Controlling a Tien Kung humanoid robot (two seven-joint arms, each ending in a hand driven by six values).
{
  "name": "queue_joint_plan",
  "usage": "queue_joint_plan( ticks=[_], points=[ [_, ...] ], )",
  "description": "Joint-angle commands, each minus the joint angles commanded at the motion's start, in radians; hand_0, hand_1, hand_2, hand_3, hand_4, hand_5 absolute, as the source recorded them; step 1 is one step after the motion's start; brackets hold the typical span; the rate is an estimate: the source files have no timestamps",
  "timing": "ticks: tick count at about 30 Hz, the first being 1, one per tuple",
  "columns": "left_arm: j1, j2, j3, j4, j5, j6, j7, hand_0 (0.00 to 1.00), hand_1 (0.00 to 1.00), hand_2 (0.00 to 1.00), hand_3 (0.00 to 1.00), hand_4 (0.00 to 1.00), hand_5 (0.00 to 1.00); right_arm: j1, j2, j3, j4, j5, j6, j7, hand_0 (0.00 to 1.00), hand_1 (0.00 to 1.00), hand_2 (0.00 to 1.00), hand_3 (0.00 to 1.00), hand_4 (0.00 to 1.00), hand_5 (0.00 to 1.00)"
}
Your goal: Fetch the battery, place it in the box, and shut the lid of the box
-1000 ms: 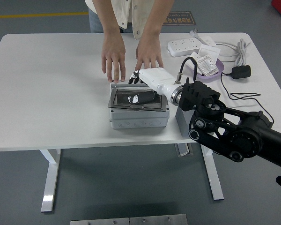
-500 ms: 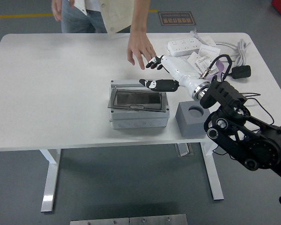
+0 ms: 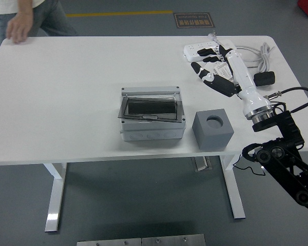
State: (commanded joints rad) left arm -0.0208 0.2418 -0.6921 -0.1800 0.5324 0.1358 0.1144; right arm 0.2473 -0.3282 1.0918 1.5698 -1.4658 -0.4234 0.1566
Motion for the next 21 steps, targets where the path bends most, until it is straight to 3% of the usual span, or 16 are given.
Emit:
queue_joint_plan(
  ticks=[3,4,11,17,21],
  points=[
    [0.004,0.001,-0.001,0.0,-0.001,-0.001,0.0,0.578,0.58,0.548,0.561,0.541,0.002,-0.06,0.009,-0.001,0.01,0.108,-0.027,0.072,0.642,0.546,0.592,0.612,0.817,0.618],
    [0.005,0.001,-0.001,0.0,-0.002,-0.001,-0.001,0.578,0.58,0.548,0.56,0.54,0.002,-0.082,0.01,-0.007,0.013,0.15,-0.031,0.097,0.639,0.546,0.525,0.599,0.81,0.587],
    [0.003,0.001,0.006,0.0,-0.021,-0.001,-0.007,0.578,0.581,0.548,0.562,0.541,0.002,-0.177,0.022,-0.04,0.048,0.402,-0.029,0.209,0.637,0.538,0.508,0.578,0.798,0.575],
    [-0.006,0.005,0.011,0.0,-0.035,-0.001,-0.012,0.578,0.58,0.548,0.561,0.54,0.002,-0.16,0.028,-0.057,0.041,0.544,-0.027,0.211,0.611,0.522,0.494,0.555,0.783,0.558],
    [-0.009,0.006,0.013,0.0,-0.037,-0.001,-0.012,0.578,0.58,0.548,0.561,0.54,0.002,-0.126,0.03,-0.051,0.014,0.559,-0.022,0.2,0.611,0.522,0.494,0.555,0.783,0.558]
  ],
)
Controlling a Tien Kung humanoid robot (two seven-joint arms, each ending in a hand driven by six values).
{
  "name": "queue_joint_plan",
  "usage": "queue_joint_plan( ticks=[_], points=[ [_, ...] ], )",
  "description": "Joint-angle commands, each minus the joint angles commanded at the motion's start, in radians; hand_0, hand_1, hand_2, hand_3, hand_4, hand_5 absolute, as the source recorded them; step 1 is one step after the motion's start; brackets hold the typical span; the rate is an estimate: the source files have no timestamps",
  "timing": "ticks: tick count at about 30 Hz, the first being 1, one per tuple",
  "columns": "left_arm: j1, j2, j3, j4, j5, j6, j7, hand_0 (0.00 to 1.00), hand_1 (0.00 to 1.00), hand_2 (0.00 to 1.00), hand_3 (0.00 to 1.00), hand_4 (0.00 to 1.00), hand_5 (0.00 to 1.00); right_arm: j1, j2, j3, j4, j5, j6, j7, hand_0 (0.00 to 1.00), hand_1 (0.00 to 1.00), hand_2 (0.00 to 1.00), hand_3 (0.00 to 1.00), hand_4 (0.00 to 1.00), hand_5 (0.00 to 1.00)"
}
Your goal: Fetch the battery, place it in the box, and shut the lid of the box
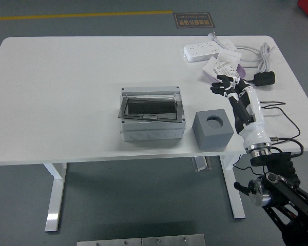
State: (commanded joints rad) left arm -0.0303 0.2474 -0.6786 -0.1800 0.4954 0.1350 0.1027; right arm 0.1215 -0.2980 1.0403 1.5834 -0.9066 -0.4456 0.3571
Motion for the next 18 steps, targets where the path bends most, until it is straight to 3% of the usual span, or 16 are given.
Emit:
queue_joint_plan(
  ticks=[18],
  points=[
    [-0.021,0.004,0.044,0.0,-0.033,-0.004,-0.012,0.578,0.582,0.55,0.562,0.543,0.002,0.033,-0.033,0.036,-0.031,-0.05,0.009,-0.042,0.613,0.508,0.49,0.543,0.774,0.551]
  ],
)
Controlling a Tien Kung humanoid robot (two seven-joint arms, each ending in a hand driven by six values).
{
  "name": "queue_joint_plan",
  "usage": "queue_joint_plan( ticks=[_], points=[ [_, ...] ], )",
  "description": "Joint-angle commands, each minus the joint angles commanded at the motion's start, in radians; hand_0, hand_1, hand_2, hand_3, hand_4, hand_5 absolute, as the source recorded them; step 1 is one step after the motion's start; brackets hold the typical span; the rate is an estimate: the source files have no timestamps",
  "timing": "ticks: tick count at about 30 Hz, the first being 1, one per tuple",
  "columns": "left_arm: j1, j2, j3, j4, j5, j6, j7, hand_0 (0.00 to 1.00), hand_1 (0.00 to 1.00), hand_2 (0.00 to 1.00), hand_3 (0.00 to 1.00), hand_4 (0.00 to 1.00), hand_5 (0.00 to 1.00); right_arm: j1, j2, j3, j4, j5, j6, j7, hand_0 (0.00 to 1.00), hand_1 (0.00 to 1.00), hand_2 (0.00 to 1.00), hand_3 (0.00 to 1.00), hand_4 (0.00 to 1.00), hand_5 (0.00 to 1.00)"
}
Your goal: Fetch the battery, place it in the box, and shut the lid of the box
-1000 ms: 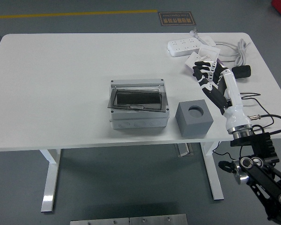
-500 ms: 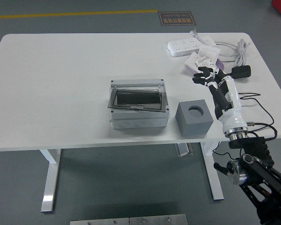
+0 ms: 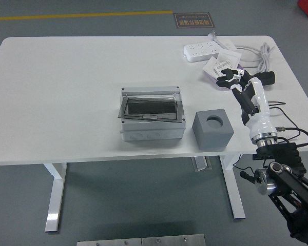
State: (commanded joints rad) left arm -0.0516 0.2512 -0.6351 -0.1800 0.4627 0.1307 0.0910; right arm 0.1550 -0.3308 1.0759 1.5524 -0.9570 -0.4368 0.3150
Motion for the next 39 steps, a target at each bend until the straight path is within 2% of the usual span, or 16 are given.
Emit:
queue_joint_plan(
  ticks=[1,11,39],
  points=[
    [-0.003,0.001,0.005,0.0,-0.003,0.0,-0.002,0.578,0.581,0.55,0.563,0.543,0.002,-0.001,-0.002,0.004,0.003,-0.003,0.0,-0.001,0.612,0.504,0.493,0.547,0.749,0.524],
    [-0.052,0.027,0.055,0.0,-0.007,-0.008,-0.009,0.578,0.582,0.55,0.562,0.545,0.004,-0.003,-0.016,0.071,0.05,-0.082,-0.003,-0.024,0.61,0.506,0.495,0.55,0.743,0.517],
    [-0.033,0.028,0.078,0.0,-0.08,-0.006,-0.03,0.578,0.581,0.55,0.562,0.546,0.01,-0.024,0.008,0.085,0.022,-0.1,0.003,-0.037,0.609,0.497,0.496,0.551,0.729,0.509]
  ],
)
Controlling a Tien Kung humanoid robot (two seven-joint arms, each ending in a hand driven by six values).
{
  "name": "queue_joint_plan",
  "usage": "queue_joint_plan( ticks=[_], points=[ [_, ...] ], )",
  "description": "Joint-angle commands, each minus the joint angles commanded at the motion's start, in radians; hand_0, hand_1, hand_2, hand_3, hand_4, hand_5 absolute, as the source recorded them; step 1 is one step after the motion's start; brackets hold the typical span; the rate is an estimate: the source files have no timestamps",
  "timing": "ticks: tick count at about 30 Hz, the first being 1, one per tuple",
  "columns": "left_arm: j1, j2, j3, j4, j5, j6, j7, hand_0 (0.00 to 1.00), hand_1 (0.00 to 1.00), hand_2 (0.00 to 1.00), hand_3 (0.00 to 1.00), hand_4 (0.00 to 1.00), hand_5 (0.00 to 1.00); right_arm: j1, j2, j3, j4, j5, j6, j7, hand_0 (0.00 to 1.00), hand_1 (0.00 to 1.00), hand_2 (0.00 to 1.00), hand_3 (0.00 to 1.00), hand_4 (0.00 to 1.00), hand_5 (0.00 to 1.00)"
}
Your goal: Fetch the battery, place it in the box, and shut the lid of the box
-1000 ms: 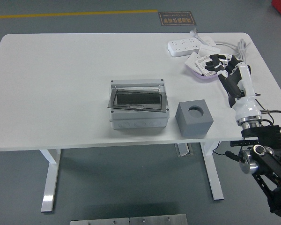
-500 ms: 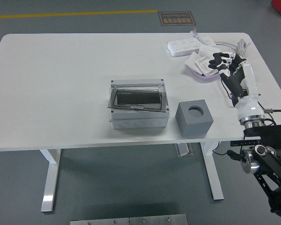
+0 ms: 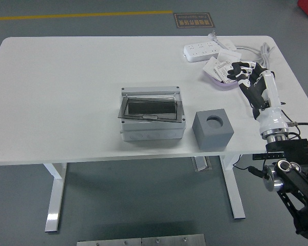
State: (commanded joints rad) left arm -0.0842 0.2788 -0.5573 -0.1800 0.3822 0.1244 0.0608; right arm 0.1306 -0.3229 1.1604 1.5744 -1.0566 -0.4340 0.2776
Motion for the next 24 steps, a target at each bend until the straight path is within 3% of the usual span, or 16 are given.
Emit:
queue_joint_plan(
  ticks=[18,24],
  points=[
    [0.013,-0.008,0.0,0.0,-0.021,0.0,-0.009,0.578,0.581,0.552,0.563,0.548,0.013,0.016,0.003,-0.014,-0.004,0.014,0.022,-0.004,0.615,0.497,0.499,0.557,0.729,0.508],
    [0.012,-0.01,0.008,0.0,-0.03,-0.001,-0.01,0.578,0.581,0.552,0.563,0.548,0.013,0.018,0.007,-0.014,-0.039,0.021,0.038,-0.009,0.615,0.505,0.514,0.57,0.731,0.508]
  ],
)
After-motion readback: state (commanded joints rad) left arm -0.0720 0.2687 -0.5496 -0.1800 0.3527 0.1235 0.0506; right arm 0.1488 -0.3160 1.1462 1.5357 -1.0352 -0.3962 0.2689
